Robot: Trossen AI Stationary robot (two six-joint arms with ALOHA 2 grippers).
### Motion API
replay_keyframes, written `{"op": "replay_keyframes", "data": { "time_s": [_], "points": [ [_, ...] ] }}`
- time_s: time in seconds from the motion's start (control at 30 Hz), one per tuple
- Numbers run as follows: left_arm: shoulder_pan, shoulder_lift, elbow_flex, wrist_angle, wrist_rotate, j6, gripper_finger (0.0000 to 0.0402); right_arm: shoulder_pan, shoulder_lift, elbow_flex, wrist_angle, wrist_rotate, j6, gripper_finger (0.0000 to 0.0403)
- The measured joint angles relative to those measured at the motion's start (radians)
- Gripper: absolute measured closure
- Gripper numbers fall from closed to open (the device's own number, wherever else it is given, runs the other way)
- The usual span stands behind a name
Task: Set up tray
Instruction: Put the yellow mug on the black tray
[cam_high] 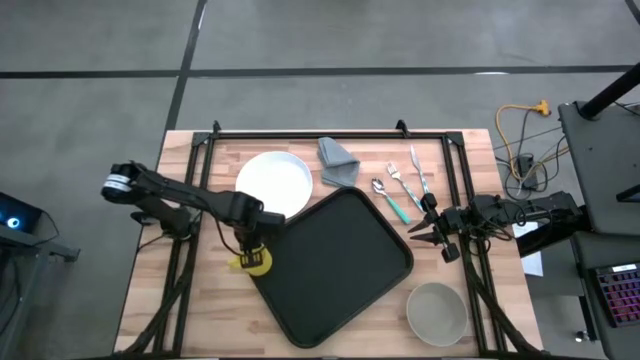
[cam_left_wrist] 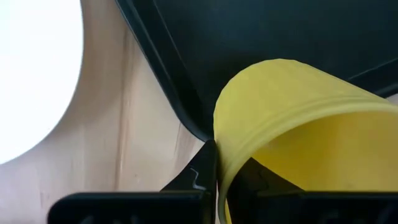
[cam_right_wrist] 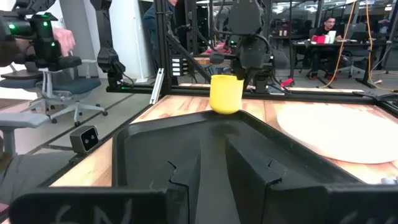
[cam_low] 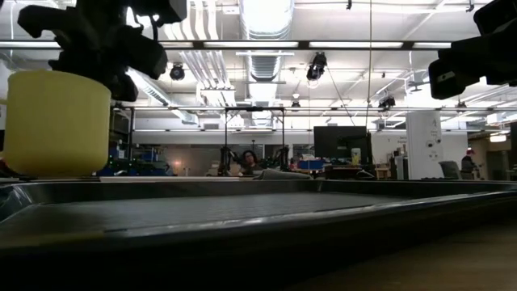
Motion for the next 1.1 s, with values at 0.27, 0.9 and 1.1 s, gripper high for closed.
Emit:
{"op": "replay_keyframes", "data": {
  "time_s": [0.27, 0.9, 1.1],
  "points": [
    [0.012, 0.045, 0.041, 0.011, -0.027, 0.073, 0.0401, 0.000, 0.000, 0.000, 0.000, 0.000, 0.000, 0.0335],
    [0.034, 0.180, 0.073, 0.011, -0.038, 0.146, 0.0400, 0.000, 0.000, 0.000, 0.000, 0.000, 0.000, 0.0335],
    [0.034, 0.186, 0.074, 0.006, -0.038, 0.160, 0.0396, 0.000, 0.000, 0.000, 0.000, 0.000, 0.000, 0.0335]
  ]
}}
